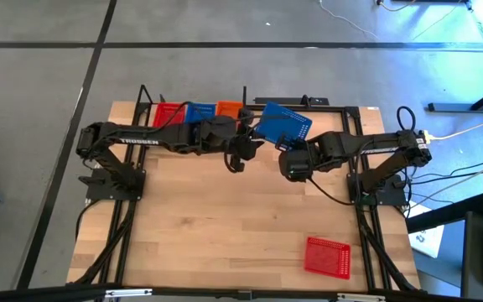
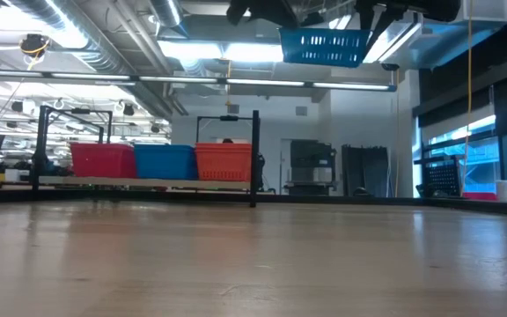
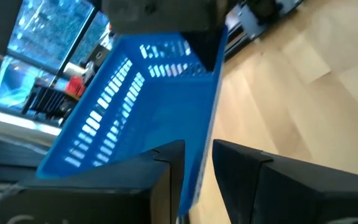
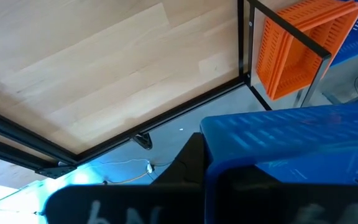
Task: Stack baskets on shelf by color
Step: Stack the blue bin on the blue bins on the shelf
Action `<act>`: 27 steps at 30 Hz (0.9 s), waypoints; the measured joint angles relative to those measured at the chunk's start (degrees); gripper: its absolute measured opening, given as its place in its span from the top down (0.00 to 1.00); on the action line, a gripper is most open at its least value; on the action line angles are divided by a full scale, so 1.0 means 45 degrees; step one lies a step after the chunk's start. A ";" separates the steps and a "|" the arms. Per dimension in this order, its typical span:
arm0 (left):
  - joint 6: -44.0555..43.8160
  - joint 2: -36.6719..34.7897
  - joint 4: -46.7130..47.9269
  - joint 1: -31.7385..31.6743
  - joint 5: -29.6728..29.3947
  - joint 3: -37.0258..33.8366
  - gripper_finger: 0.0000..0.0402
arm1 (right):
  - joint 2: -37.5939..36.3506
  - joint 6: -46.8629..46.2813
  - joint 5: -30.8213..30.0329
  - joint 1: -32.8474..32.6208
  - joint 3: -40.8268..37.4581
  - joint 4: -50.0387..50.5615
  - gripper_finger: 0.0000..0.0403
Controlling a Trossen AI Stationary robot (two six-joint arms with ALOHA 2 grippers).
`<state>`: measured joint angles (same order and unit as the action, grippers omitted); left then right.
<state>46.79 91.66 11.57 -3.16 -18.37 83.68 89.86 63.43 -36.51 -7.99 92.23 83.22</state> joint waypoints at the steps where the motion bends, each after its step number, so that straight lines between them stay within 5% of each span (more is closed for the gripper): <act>1: -0.0006 0.0000 -0.0005 0.0000 0.0143 0.0001 0.81 | 0.0000 0.0008 0.0000 0.0000 0.0000 0.0000 1.00; 21: 0.0748 0.0793 0.0132 -0.0103 -0.0564 0.0005 0.81 | 0.0019 0.0016 0.0032 -0.0006 0.0005 -0.0019 1.00; 27: 0.0749 0.0801 0.0126 -0.0107 -0.0705 0.0005 0.96 | 0.0019 -0.0079 0.0035 0.0000 0.0005 -0.0070 1.00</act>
<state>50.16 95.26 12.14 -3.64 -21.54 83.70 89.95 63.08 -36.36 -7.99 92.25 82.90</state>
